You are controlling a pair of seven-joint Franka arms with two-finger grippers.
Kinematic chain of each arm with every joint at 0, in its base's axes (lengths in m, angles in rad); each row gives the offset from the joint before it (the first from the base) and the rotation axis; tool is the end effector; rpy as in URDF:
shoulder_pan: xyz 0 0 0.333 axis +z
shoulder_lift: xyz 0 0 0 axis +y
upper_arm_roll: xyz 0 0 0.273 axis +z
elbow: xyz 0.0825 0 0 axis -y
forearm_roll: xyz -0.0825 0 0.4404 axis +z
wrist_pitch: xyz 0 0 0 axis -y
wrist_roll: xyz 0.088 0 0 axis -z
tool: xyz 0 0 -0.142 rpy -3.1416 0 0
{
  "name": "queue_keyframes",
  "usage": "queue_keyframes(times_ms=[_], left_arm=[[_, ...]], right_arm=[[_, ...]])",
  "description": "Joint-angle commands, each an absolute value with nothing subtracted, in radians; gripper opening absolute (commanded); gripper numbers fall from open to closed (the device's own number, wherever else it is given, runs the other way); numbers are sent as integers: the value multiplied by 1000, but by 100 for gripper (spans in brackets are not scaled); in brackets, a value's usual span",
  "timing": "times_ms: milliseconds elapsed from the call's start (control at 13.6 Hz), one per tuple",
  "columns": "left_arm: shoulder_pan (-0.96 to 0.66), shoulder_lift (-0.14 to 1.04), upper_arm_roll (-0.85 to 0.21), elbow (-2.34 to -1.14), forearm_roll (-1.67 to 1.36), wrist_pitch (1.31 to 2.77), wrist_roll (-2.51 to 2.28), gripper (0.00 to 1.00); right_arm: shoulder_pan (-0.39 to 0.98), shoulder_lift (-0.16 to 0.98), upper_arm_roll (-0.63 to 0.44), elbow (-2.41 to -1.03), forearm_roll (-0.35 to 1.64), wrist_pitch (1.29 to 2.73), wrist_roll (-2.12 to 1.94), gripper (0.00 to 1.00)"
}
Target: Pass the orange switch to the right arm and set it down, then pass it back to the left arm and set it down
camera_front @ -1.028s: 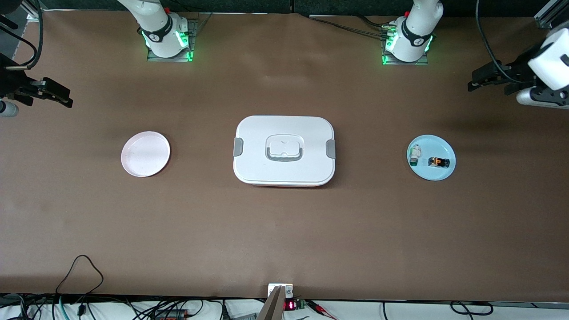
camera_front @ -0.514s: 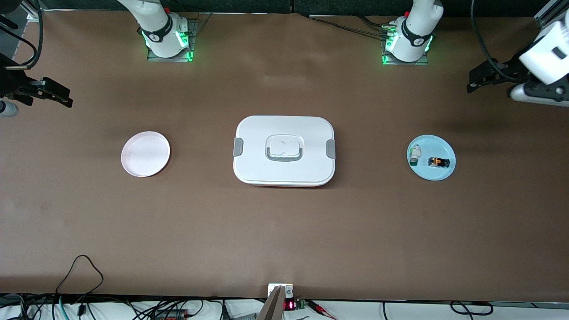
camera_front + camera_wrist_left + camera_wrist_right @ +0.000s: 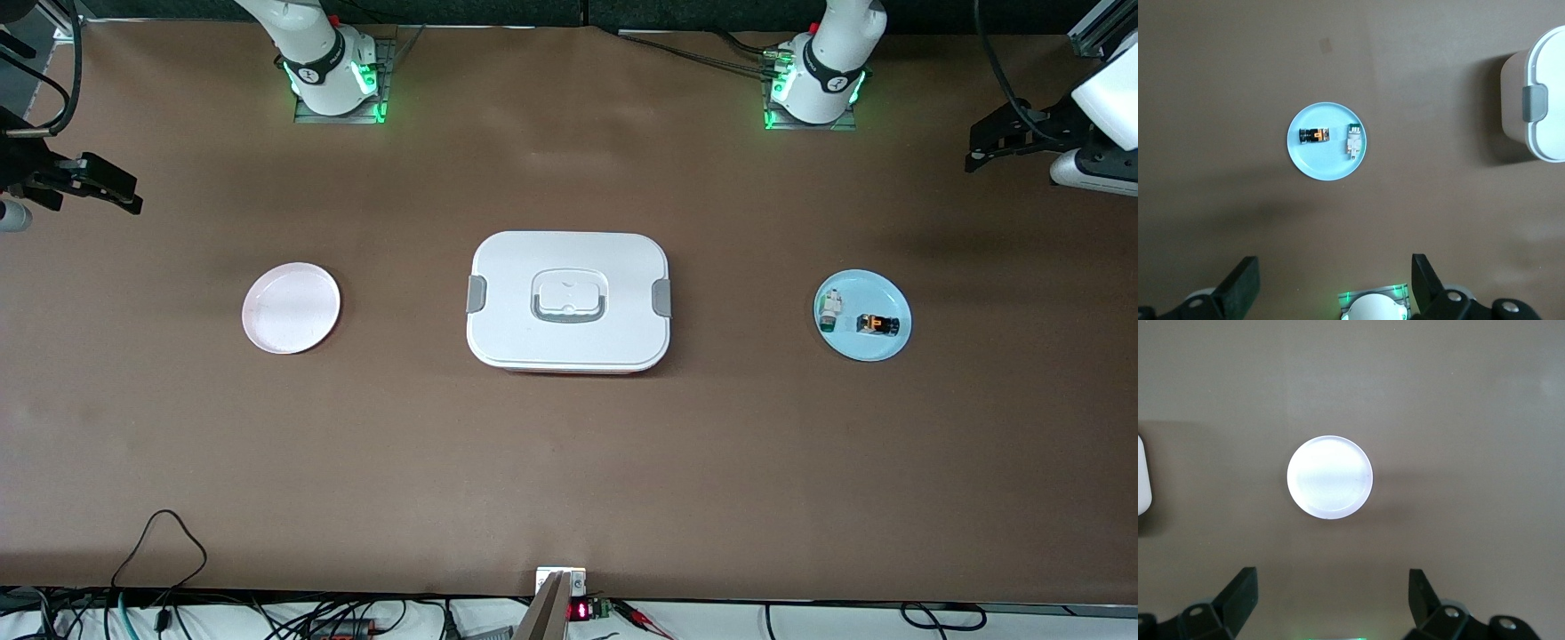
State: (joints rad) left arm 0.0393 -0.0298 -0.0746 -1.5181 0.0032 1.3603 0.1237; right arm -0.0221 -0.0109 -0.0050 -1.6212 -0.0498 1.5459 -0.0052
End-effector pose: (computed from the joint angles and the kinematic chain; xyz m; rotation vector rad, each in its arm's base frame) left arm 0.5752 -0.0203 0.5747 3.1250 -0.2480 -0.2012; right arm 0.6011 -0.0235 0.5247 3.0911 -0.0333 -0.1008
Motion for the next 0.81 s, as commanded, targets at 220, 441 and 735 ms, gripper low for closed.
queue_keyframes(times_ms=[220, 441, 735], left_arm=[[55, -8, -115, -1500, 28, 1402, 86, 100], [55, 2, -113, -1500, 23, 1401, 81, 100], [72, 18, -115, -1493, -23, 1404, 14, 100]], right_arm=[[-31, -15, -2, -1605, -35, 1523, -3, 100], [-29, -17, 2, -1605, -35, 1522, -3, 100], [-29, -15, 0, -1605, -34, 1513, -5, 100]])
